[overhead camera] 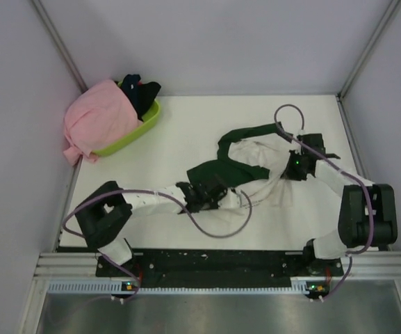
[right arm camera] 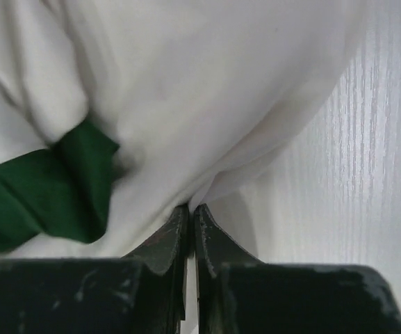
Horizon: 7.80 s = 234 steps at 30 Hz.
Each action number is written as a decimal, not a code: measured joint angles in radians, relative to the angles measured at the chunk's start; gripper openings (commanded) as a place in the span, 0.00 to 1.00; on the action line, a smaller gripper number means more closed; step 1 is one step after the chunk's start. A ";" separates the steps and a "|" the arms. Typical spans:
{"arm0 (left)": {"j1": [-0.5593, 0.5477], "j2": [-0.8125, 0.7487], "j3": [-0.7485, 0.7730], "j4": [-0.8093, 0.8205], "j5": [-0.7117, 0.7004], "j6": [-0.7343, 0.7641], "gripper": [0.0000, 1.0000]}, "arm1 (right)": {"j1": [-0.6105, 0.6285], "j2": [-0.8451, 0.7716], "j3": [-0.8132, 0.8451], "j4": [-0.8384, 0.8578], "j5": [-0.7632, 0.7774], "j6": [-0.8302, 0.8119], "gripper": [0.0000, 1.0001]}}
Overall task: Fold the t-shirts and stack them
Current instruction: Flatten out the tshirt, then fold the flattened tshirt in 1/3 of the way
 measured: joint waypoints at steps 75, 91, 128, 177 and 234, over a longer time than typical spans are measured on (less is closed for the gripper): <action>0.907 -0.457 0.893 -0.675 0.227 0.096 0.00 | 0.348 -0.414 1.071 -0.571 0.299 -0.230 0.00; 0.810 0.097 1.426 -0.795 0.170 0.045 0.00 | 0.042 0.053 1.675 -0.685 0.111 -0.261 0.00; 0.642 0.044 0.481 -0.820 0.198 0.325 0.85 | -0.218 -0.657 0.121 -0.718 -0.328 0.004 0.00; 0.736 0.209 0.489 -0.460 0.084 -0.010 0.00 | -0.117 0.080 0.380 -0.250 -0.151 -0.146 0.00; 0.927 0.446 1.095 -0.380 -0.061 -0.150 0.51 | -0.101 0.719 1.266 -0.345 0.084 -0.219 0.55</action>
